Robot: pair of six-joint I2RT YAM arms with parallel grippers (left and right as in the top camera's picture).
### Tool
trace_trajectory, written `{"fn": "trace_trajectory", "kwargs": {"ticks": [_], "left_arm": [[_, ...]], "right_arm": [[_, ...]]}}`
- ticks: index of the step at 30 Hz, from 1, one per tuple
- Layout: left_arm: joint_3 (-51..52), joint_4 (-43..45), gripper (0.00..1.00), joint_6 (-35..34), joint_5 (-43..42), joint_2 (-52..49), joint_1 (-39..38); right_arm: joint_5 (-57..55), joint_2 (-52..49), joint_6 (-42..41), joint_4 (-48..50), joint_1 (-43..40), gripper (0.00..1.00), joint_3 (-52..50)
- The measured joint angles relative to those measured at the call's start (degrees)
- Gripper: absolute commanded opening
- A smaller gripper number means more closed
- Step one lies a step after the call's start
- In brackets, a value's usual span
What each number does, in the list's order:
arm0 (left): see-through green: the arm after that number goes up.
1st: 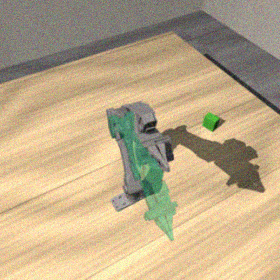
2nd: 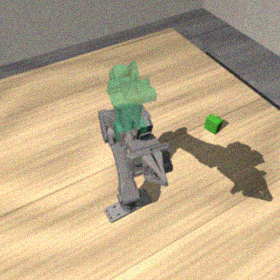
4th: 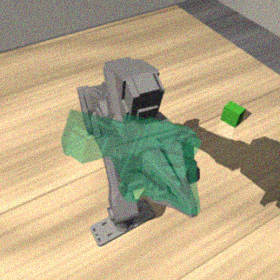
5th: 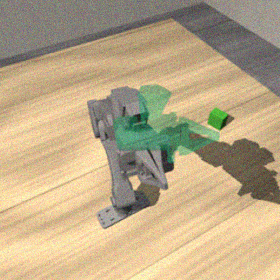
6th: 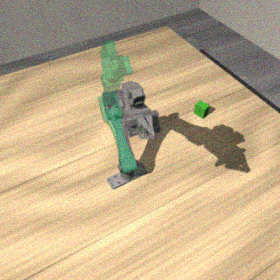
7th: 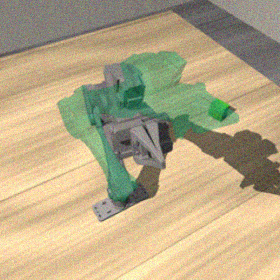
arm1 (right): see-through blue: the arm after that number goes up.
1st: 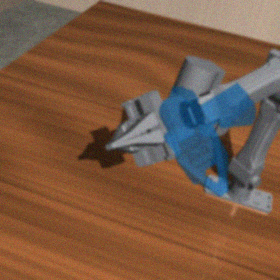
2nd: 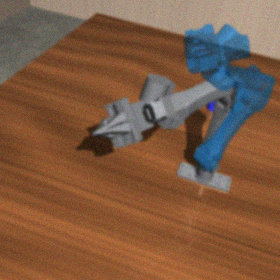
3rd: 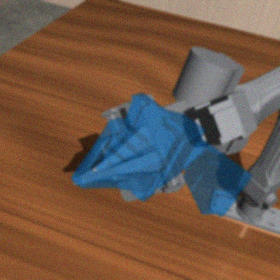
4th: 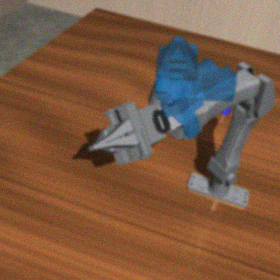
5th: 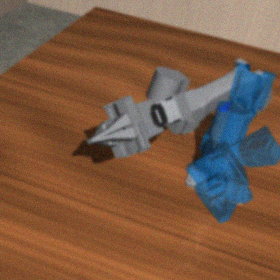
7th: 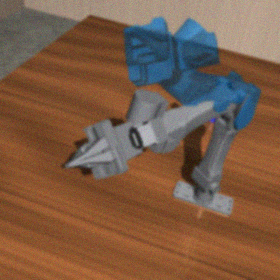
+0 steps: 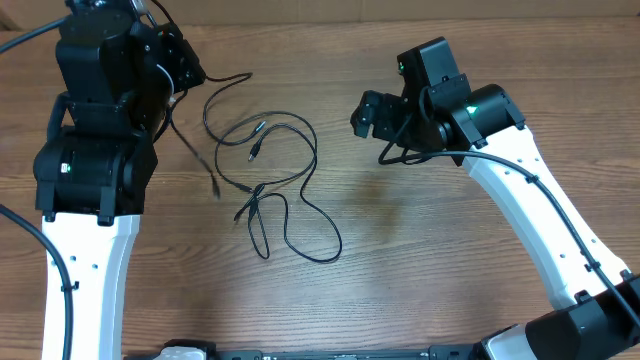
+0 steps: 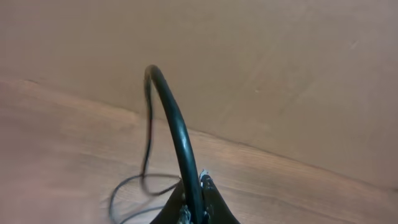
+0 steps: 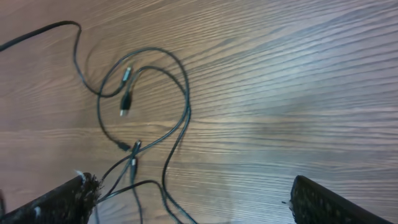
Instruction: Untangle cables
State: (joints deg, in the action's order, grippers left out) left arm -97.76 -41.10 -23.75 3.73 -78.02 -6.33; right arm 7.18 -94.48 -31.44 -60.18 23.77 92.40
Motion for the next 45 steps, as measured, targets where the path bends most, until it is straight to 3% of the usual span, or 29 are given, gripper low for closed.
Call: {"fn": "trace_trajectory", "kwargs": {"ticks": [5,11,21,30,37,45], "left_arm": [[-2.08,1.81,0.04,3.78,-6.86,-0.15,0.0],[-15.76,3.23,0.04,9.66,-8.85,-0.85,0.0],[-19.52,5.16,0.04,12.39,10.64,-3.02,2.45],[-19.5,5.11,0.04,10.1,18.01,-13.33,17.99],[-19.5,2.78,0.04,7.32,6.73,-19.69,28.15],[-19.5,2.56,0.04,5.68,0.92,-25.92,29.24]], "right_arm": [[1.64,-0.04,-0.02,0.22,0.0,0.97,-1.11],[2.25,-0.52,-0.02,0.74,0.0,0.97,-1.92],[3.1,-0.52,0.02,0.48,0.0,0.97,-1.95],[3.13,-0.52,0.02,-0.48,0.02,0.97,-1.95],[3.08,-0.52,0.0,-0.31,0.0,0.97,-1.95],[3.1,-0.52,0.0,-0.52,0.02,0.97,-1.95]]}}
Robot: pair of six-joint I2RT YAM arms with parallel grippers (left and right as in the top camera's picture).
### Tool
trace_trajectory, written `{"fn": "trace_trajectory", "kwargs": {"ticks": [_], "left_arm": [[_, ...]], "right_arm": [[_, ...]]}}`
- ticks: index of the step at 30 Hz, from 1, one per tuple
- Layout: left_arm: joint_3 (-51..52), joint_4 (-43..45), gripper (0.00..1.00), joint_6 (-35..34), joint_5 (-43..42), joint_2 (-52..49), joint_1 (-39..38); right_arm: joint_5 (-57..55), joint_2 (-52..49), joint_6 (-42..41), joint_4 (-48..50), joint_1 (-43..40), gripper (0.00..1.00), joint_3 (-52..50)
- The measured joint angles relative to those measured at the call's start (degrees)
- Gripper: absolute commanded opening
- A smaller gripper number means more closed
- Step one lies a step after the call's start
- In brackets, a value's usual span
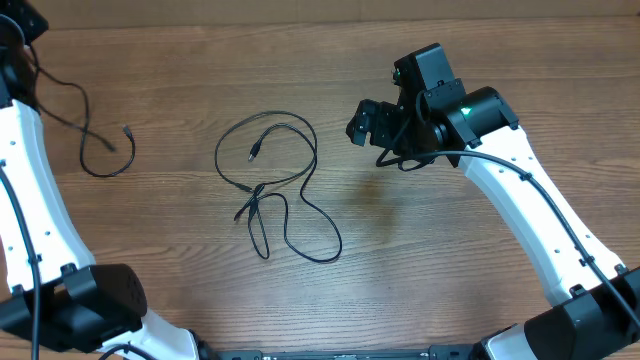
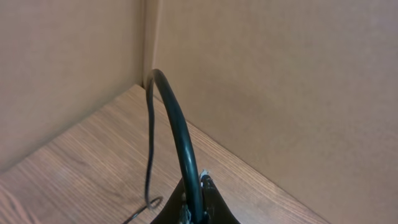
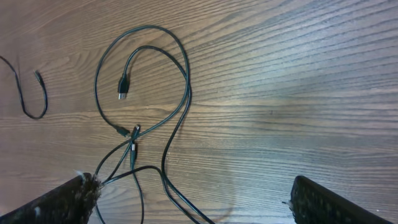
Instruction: Untangle cables
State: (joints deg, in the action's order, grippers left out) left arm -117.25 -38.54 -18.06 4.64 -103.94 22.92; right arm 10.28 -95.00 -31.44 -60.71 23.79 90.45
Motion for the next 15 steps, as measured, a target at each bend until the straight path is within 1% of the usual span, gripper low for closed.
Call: {"fn": "trace_trajectory", "kwargs": {"ticks": [4,7,9,11,15], "left_arm": [[0.0,3.19,0.04,0.0,-0.68,-1.31,0.0],[0.15,9.66,0.04,0.85,-1.05,-1.36,0.0],[0.15,14.16,0.04,2.36,-1.16,-1.36,0.0],[0.15,16.79,0.04,3.91,-1.42,-1.36,0.0],[0.15,17.09,0.04,8.98,-3.04,-1.46,-0.33]], "right_arm": [[0.0,0.0,0.02,-0.92,-0.02,0.97,-0.02],[0.0,0.0,-0.02,-1.68,-0.02,0.97,-0.07],[0.0,0.0,0.0,-1.64,-0.02,0.97,-0.07],[0.0,0.0,0.0,-1.66,0.0,0.97,-0.07],[0.0,0.0,0.0,-1.62,-0.02,0.97,-0.07]]}}
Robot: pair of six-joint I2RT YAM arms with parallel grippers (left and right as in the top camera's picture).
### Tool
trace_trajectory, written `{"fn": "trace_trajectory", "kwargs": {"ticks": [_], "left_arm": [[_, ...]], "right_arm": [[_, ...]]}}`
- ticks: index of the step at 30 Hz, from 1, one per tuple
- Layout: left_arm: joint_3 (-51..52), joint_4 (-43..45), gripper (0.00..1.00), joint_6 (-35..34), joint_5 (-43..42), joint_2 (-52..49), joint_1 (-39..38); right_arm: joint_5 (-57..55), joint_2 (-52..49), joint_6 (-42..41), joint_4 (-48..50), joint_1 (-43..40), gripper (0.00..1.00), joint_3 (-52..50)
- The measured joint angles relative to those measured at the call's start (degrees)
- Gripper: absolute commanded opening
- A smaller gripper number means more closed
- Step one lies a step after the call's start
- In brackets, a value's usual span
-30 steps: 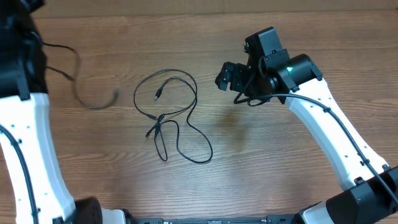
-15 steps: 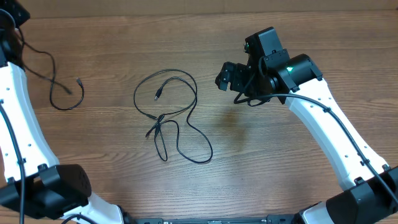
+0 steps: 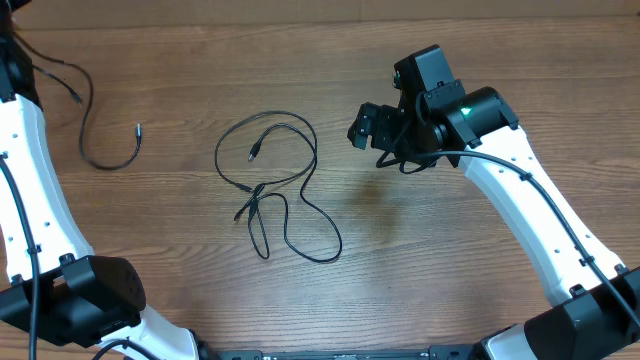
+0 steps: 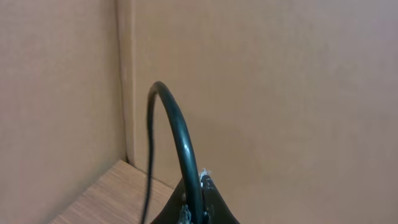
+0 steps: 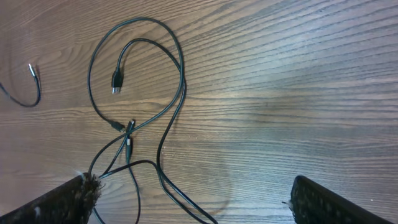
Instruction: Untangle cables
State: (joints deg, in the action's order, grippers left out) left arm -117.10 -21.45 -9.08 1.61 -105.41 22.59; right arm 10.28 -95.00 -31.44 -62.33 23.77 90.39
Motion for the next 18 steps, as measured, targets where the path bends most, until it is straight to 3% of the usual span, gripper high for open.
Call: {"fn": "trace_trajectory", "kwargs": {"ticks": [4,9,11,12,18], "left_arm": [[-0.44,-5.07,0.04,8.0,0.39,-3.3,-1.88],[-0.46,-10.67,0.09,13.86,4.35,-15.47,-3.96],[-0.13,-11.63,0.29,14.38,5.18,-18.6,-3.96],[0.22,-12.26,0.33,14.69,5.53,-19.76,-3.85],[0.48,-15.39,0.45,14.53,6.43,-20.46,-3.8]], "right_arm": [[0.0,0.0,0.02,0.57,0.0,0.97,0.0],[0.0,0.0,0.02,-0.68,0.0,0.97,0.0],[0.0,0.0,0.0,-1.03,0.0,0.97,0.0],[0.02,0.0,0.02,-1.18,0.0,0.97,0.0],[0.0,0.0,0.0,-1.18,0.0,0.98,0.0]]}}
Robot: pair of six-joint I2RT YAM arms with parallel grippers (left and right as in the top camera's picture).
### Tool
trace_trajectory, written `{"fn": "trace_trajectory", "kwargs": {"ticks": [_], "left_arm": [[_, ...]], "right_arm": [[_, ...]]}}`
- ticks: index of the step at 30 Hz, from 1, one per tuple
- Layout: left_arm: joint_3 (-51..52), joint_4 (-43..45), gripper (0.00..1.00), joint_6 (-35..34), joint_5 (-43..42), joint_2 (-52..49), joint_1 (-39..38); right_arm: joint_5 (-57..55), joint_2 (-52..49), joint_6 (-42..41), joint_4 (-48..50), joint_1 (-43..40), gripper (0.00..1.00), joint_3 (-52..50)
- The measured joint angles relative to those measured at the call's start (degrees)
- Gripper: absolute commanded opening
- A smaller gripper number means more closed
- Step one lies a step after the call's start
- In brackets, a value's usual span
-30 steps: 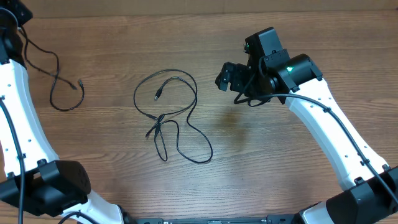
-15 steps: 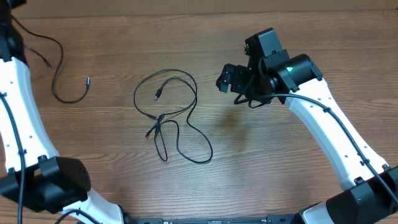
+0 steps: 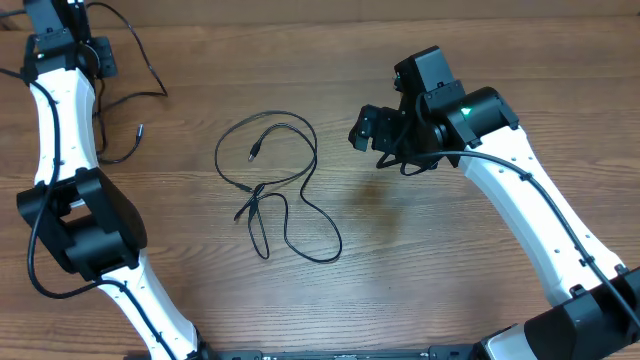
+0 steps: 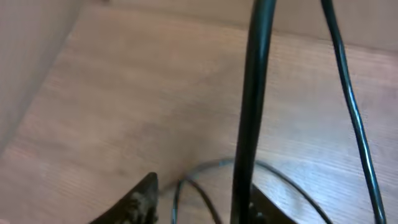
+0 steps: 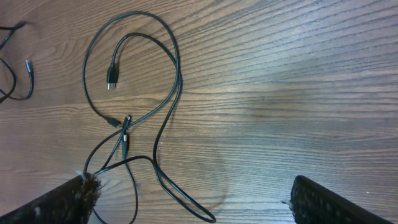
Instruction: Untangle cables
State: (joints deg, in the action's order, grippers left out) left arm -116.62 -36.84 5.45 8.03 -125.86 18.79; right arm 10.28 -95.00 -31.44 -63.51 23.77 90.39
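A tangle of thin black cables (image 3: pixel 275 175) lies mid-table, also in the right wrist view (image 5: pixel 140 106), with a USB plug (image 5: pixel 112 79) inside its upper loop. A separate thin black cable (image 3: pixel 130 100) lies apart at the far left; its end shows in the right wrist view (image 5: pixel 18 81). My left gripper (image 3: pixel 95 55) is over that cable, jaws open (image 4: pixel 202 193). One strand (image 4: pixel 252 106) runs close past its right finger, another lies on the wood below (image 4: pixel 205 171). My right gripper (image 3: pixel 365 125) hovers right of the tangle, open and empty (image 5: pixel 193 186).
A cardboard wall (image 3: pixel 300 10) closes the table's far edge. My left arm's white link (image 3: pixel 60 130) runs along the left side. The right arm (image 3: pixel 520 190) crosses the right half of the wooden table (image 3: pixel 420 250).
My left gripper was shut on the thin cable, held high facing the corner walls. Now it is open and points down at the table, with the cable lying at the far left.
My left gripper was shut on a thin cable whose end still lay beside the tangle. Then that cable was clear of the tangle at the far left, then raised higher. Now the gripper is open over it. The right gripper has stayed open beside the tangle.
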Motion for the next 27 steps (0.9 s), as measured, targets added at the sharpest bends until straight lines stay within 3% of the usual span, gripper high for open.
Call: {"fn": "trace_trajectory", "kwargs": {"ticks": [6,17,22,27], "left_arm": [[-0.02,-8.59,0.64,-4.2,-4.96,0.11,0.0],[-0.02,-15.58,0.69,-5.97,-28.85,0.11,0.0],[-0.02,-15.76,0.76,-6.23,-39.5,0.11,0.0],[-0.04,-17.44,0.82,-8.28,-37.27,0.11,0.11]], "right_arm": [[0.02,0.0,-0.02,0.39,0.0,0.97,0.0],[0.0,0.0,0.33,0.37,0.02,0.97,0.0],[0.0,0.0,1.77,-0.28,0.0,0.98,0.0],[0.02,0.0,2.56,-0.61,0.0,0.98,0.0]]}}
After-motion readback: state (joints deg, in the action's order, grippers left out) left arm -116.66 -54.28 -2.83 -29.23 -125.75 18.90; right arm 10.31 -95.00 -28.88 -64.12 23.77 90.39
